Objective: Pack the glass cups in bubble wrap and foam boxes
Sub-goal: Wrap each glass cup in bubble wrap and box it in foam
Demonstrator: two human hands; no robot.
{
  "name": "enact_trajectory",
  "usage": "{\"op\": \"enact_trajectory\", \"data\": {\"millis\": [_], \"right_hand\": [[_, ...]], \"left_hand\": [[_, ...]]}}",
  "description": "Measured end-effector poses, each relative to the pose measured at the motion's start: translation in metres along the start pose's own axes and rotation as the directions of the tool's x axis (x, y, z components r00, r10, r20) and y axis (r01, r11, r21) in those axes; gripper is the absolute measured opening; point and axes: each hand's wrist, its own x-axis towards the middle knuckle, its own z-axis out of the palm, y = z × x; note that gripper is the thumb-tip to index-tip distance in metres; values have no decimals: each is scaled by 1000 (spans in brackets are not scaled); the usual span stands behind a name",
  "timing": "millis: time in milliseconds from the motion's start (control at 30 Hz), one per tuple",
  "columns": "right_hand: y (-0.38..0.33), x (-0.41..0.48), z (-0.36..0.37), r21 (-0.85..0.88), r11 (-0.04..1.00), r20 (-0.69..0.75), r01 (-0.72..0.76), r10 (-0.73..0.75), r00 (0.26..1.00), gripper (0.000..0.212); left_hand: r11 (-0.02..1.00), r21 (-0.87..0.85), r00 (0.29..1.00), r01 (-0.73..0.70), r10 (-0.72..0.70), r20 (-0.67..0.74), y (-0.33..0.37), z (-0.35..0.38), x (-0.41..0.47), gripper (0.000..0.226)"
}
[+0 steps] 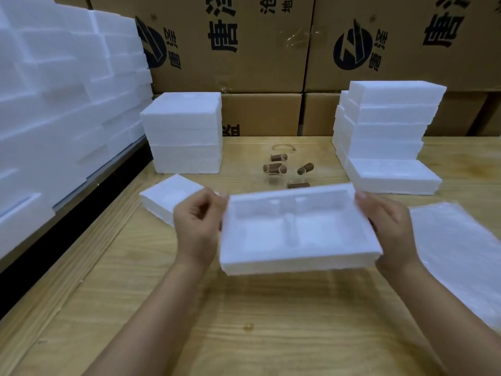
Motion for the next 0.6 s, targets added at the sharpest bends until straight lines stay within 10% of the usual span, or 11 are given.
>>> {"op": "enact_trajectory", "data": {"millis": [267, 600], "right_hand": [[32, -6, -44, -349, 923, 270, -163, 266, 926, 52], [30, 11, -20, -618, 775, -83, -130, 100, 992, 17]], "left_hand": [[928, 240, 906, 284, -342, 248, -28, 10, -22, 51], [953, 245, 956, 177, -226, 189, -30, 20, -17, 7]]}}
